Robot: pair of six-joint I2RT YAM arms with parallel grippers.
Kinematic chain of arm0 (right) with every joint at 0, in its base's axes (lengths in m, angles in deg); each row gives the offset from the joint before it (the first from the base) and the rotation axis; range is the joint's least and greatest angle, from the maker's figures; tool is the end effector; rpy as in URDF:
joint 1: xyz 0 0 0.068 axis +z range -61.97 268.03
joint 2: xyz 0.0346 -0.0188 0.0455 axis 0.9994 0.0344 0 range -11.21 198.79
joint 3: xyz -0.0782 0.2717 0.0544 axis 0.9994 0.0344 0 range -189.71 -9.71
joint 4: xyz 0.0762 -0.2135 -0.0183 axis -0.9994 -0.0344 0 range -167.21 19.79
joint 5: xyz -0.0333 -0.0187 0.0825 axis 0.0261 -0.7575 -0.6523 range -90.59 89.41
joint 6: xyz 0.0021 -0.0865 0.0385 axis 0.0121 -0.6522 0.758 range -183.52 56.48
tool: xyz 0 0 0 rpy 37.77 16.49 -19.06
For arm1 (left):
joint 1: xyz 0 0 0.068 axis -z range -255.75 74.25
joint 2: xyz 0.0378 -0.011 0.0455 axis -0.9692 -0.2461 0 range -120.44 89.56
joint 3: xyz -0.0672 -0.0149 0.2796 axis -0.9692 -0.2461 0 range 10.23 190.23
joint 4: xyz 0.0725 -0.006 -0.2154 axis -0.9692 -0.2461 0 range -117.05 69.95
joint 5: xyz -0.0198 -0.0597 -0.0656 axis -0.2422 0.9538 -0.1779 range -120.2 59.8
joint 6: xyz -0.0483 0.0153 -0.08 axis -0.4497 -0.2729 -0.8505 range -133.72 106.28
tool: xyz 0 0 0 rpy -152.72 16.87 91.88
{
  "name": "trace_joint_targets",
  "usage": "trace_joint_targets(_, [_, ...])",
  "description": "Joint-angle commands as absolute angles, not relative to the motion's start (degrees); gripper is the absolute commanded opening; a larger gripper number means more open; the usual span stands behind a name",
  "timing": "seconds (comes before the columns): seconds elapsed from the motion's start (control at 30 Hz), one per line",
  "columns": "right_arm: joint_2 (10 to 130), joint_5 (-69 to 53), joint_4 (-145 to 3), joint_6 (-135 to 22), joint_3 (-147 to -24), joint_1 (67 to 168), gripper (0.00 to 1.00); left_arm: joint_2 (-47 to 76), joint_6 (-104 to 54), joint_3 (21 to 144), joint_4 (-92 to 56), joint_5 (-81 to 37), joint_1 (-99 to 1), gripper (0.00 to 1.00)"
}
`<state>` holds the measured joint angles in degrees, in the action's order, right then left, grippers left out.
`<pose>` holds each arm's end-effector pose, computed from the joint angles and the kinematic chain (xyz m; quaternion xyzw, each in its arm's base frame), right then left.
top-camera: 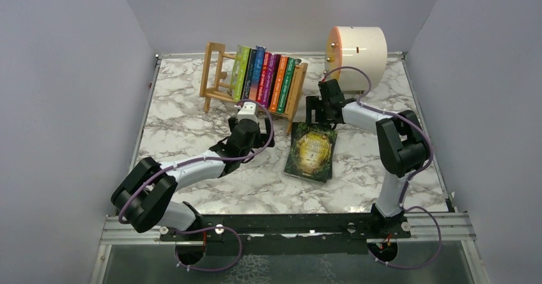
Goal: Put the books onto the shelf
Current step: Adjust the book at the center of the board.
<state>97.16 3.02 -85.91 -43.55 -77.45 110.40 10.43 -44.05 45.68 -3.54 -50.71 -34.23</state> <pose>0.3661 0.1449 0.1561 -0.0110 0.9566 0.0764 0.2808 0.2418 -0.1740 0.2172 -0.0105 0.8449 -0.1778 0.5044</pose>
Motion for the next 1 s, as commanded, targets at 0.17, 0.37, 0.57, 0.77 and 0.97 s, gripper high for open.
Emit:
trace_joint_targets(0.17, [92.34,-0.31,-89.19,-42.22,-71.41,111.69,0.83,9.69,-44.79,42.98,0.01,-47.70,-31.61,0.98])
trace_joint_targets(0.37, [89.27,-0.98,-88.78,-40.97,-68.12,112.82,0.83,8.51,-45.69,42.80,1.00,-46.66,-29.04,0.95])
trace_joint_targets(0.57, [84.21,5.80,-87.63,-38.10,-66.88,112.82,0.84,6.64,-49.18,42.25,2.51,-44.53,-26.48,0.89])
trace_joint_targets(0.77, [78.40,11.59,-89.47,-38.04,-70.65,111.06,0.85,6.80,-52.63,42.02,2.54,-44.26,-23.85,0.84])
trace_joint_targets(0.97, [70.04,10.29,-93.30,-38.74,-67.45,110.52,0.85,6.74,-55.49,41.66,2.48,-44.79,-21.37,0.81])
